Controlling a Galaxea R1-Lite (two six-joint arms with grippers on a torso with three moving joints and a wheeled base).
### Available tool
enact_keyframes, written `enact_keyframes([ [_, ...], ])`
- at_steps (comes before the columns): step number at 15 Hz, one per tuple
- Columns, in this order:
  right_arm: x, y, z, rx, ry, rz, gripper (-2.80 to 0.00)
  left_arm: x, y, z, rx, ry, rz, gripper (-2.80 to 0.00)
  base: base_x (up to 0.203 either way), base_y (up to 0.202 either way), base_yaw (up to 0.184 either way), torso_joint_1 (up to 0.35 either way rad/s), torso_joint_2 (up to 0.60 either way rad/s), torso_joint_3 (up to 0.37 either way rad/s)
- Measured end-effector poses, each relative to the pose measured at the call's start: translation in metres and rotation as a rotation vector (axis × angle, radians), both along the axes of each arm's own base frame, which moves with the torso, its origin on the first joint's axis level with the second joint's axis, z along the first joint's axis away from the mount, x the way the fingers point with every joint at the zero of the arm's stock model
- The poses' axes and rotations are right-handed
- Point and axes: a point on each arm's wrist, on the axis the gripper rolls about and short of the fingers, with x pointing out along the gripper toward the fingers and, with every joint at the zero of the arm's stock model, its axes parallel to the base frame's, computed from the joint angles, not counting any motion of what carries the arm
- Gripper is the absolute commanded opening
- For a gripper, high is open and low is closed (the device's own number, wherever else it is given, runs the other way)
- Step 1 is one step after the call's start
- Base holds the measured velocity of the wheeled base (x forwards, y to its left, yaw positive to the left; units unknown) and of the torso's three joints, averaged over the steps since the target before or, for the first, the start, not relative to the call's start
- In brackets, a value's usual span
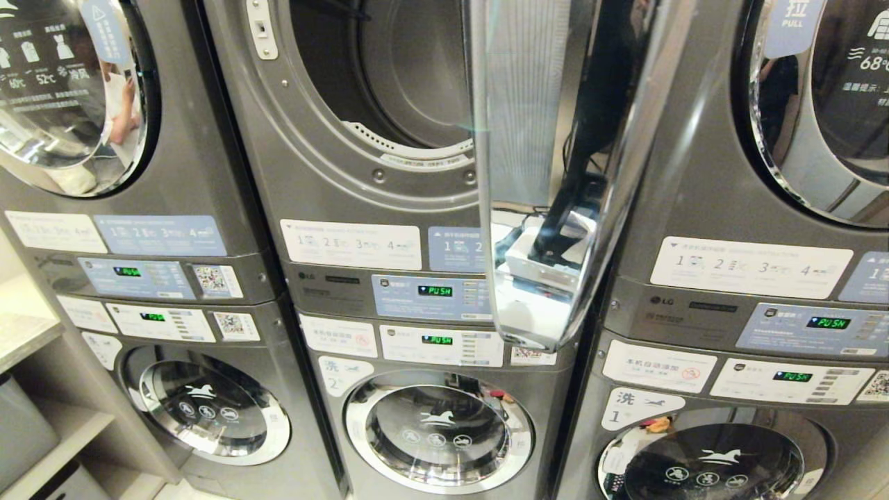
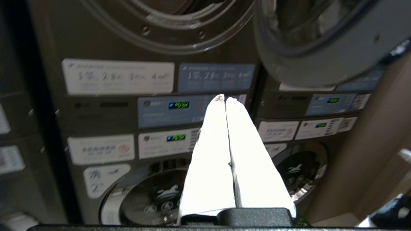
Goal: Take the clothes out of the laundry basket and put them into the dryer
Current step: Open the dryer
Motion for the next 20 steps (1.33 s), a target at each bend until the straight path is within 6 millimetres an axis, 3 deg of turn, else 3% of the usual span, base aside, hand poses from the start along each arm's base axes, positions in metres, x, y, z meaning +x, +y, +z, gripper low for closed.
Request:
enact_keyframes([
  [4,0.0,0.0,0.0,-0.001,0.001,0.0,0.0,0.092,-0.015,0.103,-0.013,-0.083,-0.236,-2.8,0.0,0.0,0.0,0.0,0.0,0.0],
  [6,0.0,0.0,0.0,0.001,0.0,0.0,0.0,0.132,-0.038,0.131,-0.021,-0.125,-0.401,-2.8,0.0,0.0,0.0,0.0,0.0,0.0],
  [8,0.0,0.0,0.0,0.001,0.0,0.0,0.0,0.15,-0.065,0.132,-0.025,-0.092,-0.545,-2.8,0.0,0.0,0.0,0.0,0.0,0.0],
  [12,0.0,0.0,0.0,0.0,0.001,0.0,0.0,0.166,-0.109,0.121,-0.015,-0.02,-0.72,-2.8,0.0,0.0,0.0,0.0,0.0,0.0],
  [20,0.0,0.0,0.0,-0.001,0.002,0.0,0.0,0.166,-0.165,0.115,0.006,0.026,-0.905,-2.8,0.0,0.0,0.0,0.0,0.0,0.0],
])
